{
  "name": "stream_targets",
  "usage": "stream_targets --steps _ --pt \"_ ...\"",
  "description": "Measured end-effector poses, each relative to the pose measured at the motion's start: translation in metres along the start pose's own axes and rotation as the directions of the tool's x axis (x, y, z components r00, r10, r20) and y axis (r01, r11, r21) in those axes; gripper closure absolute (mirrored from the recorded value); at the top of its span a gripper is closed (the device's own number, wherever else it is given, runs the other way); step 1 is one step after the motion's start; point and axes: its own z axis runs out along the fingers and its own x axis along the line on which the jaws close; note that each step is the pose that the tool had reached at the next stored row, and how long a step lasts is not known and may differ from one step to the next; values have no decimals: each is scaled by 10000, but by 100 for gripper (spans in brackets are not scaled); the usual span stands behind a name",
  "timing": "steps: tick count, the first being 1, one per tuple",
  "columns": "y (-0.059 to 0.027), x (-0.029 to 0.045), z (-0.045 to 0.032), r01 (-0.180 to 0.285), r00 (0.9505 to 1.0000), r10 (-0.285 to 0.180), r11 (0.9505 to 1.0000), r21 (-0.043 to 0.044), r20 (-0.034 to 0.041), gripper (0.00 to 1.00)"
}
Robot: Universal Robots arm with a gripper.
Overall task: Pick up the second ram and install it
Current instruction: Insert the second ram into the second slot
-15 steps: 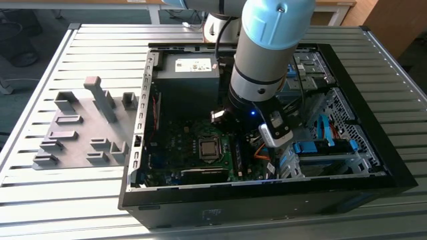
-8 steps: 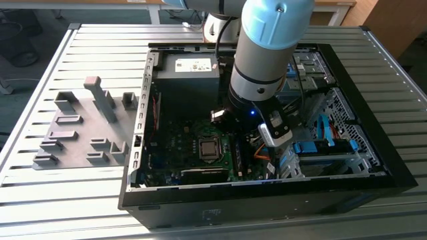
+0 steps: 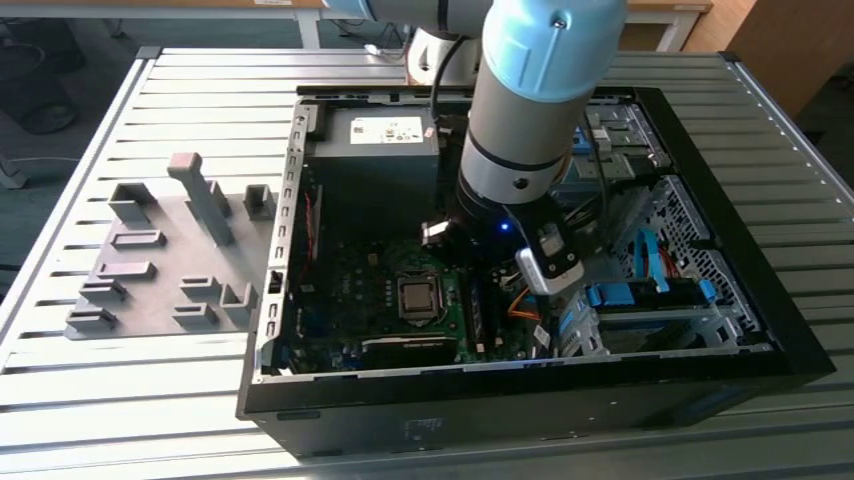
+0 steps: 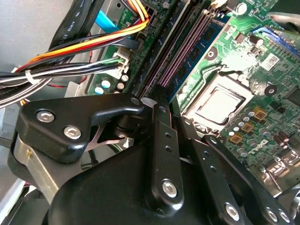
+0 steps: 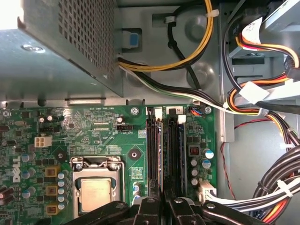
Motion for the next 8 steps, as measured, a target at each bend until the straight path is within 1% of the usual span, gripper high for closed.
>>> stream_targets --steps 8 --pt "-2 0 32 -1 10000 1 10000 7 -2 86"
